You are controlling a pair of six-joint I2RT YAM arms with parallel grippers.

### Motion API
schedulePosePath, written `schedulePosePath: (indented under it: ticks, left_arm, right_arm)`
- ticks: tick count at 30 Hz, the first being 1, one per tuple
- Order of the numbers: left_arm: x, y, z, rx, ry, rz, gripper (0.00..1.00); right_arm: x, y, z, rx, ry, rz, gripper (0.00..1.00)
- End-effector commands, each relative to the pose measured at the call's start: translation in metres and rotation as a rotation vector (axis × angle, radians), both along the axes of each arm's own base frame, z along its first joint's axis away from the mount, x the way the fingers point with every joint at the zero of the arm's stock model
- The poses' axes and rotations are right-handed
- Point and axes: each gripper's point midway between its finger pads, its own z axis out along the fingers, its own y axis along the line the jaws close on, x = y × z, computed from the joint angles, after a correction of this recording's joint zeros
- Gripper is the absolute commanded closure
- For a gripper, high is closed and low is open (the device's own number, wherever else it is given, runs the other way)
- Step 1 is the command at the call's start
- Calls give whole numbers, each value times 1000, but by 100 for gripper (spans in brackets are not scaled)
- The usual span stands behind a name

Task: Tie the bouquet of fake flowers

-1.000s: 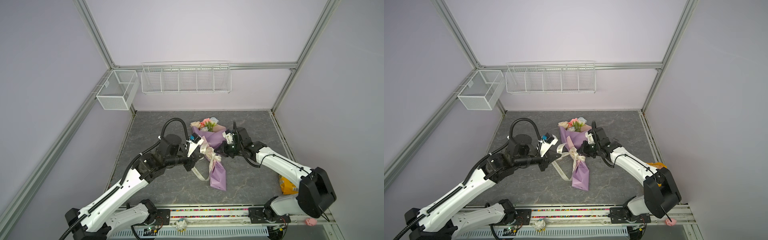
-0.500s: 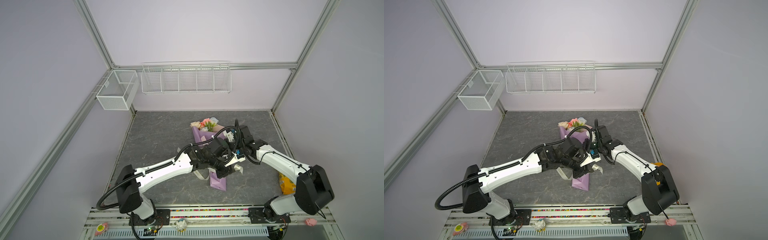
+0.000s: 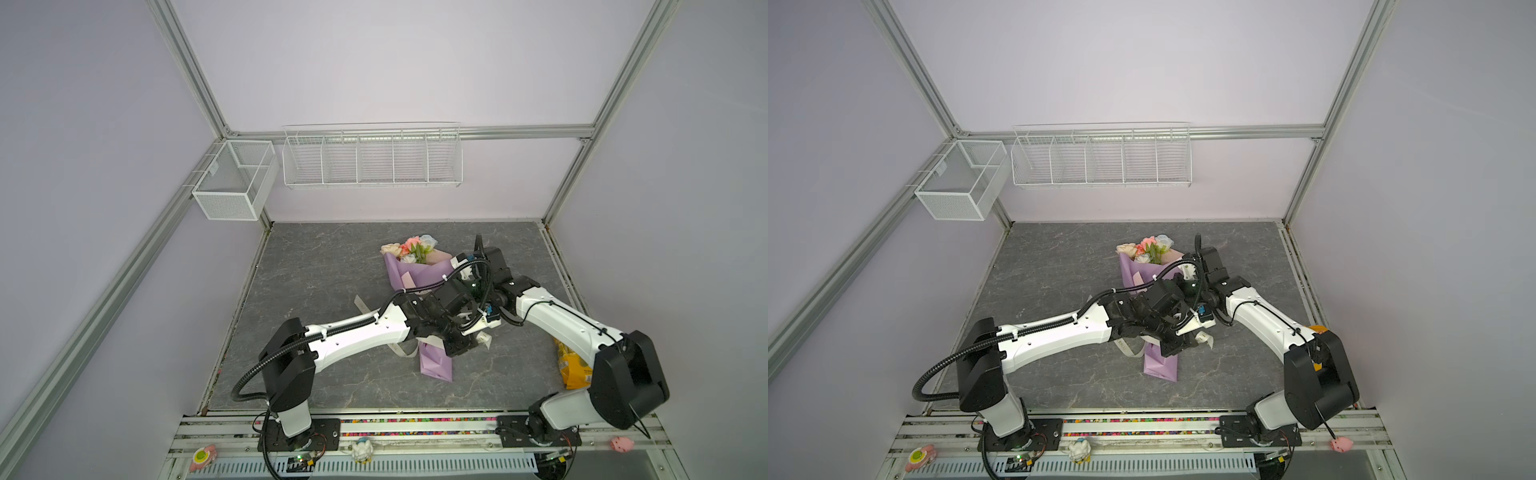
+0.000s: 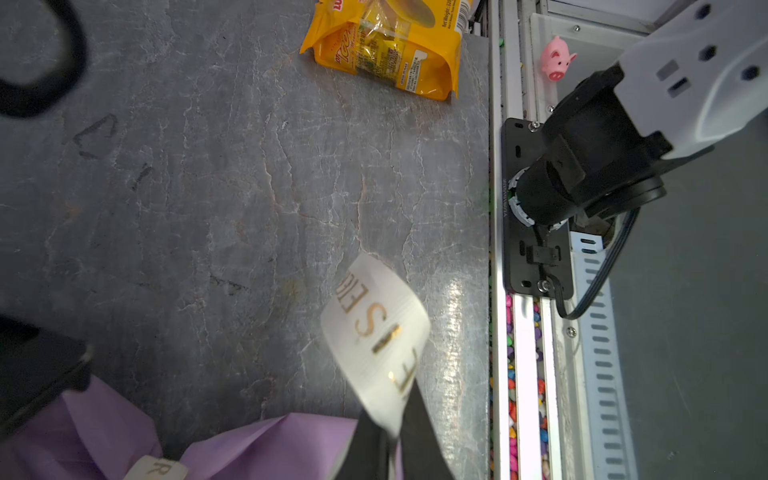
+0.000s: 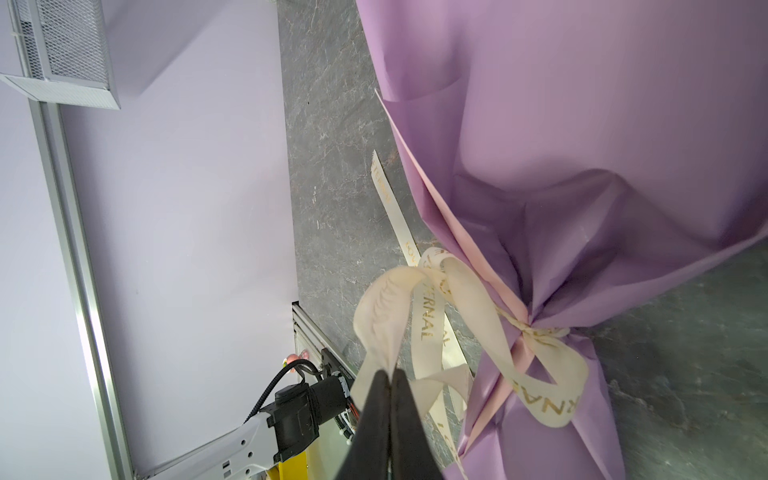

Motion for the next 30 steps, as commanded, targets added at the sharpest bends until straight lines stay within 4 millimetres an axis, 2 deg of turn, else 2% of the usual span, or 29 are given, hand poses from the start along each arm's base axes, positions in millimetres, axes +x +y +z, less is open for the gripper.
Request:
schedulePosePath:
  ticks: [1,3,6,10,14,15,17,21,26,30]
  left_arm:
    - [20,-20,32,-127,-47,90,67]
    - [21,-8,37,-136,-57,123,60]
    - [20,16,42,-160,-64,198,58]
    - [35,62,47,-227,-51,400,60]
    - [65,109,44,-379,105,591,66]
    - [70,118,42,-415,126,618,66]
    - [77,132,42,-479,160,652,58]
    - [86,136,32,-437,189,657,56]
    - [98,126,16,-357,203,673,52]
    - [112,121,16,-383,211,702,50]
  right_arm:
    - [-6,6,2,-8,-5,28,94]
    - [-6,6,0,-9,-2,26,94]
    - [-6,7,2,-4,-3,27,94]
    - [-8,9,4,14,0,33,94]
    - [-13,14,6,35,3,43,94]
    - [-14,15,6,39,6,47,94]
    - [-18,19,6,42,5,55,94]
    - [-22,24,8,43,2,68,94]
    - [-24,29,13,51,-11,78,94]
    - [-27,30,16,55,-19,85,94]
